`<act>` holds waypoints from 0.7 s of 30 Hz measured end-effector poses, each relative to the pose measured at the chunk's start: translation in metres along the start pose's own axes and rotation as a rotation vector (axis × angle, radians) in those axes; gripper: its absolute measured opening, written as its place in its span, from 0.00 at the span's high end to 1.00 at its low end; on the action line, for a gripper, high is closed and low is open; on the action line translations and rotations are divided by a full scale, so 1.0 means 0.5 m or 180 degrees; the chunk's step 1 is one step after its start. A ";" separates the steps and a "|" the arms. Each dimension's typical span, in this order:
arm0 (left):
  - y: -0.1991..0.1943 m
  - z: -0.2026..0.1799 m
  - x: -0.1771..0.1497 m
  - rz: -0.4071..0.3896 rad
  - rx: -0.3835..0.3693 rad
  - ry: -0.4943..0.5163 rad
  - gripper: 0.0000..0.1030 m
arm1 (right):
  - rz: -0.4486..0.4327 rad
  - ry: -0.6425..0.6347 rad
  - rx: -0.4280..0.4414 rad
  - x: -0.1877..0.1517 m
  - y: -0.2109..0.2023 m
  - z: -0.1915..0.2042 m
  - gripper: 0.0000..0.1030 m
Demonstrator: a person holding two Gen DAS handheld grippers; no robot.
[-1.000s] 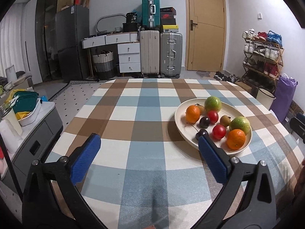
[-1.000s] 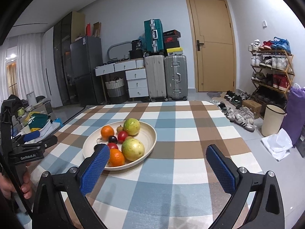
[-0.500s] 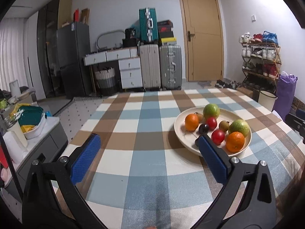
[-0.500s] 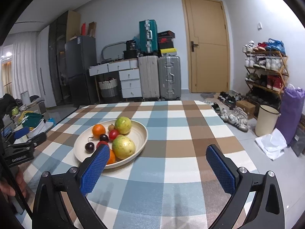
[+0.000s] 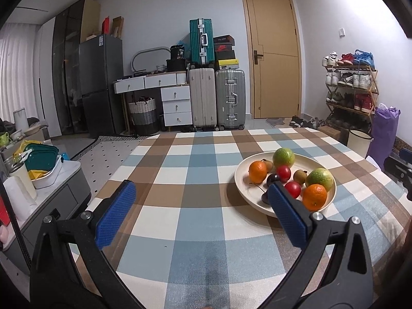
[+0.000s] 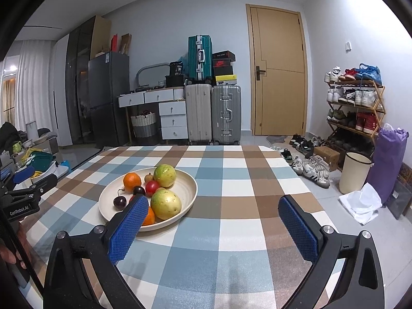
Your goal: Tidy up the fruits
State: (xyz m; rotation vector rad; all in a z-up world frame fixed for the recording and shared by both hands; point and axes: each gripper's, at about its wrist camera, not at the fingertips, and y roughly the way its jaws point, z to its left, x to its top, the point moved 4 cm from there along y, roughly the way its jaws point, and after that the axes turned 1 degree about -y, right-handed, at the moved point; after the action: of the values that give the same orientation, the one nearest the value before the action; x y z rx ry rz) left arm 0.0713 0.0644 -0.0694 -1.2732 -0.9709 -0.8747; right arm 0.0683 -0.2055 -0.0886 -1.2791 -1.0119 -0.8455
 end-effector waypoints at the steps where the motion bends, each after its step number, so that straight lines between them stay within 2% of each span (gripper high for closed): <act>1: -0.001 0.001 0.000 -0.0001 -0.0006 -0.0010 0.01 | 0.0002 -0.0001 0.0004 -0.001 -0.001 0.000 0.00; 21: 0.000 0.000 0.000 0.0000 -0.0004 0.0001 0.01 | 0.0003 0.0002 0.0001 -0.001 -0.001 0.000 0.00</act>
State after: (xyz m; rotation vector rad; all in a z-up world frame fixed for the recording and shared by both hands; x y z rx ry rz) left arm 0.0712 0.0645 -0.0694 -1.2739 -0.9702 -0.8755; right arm 0.0678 -0.2058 -0.0889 -1.2791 -1.0110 -0.8450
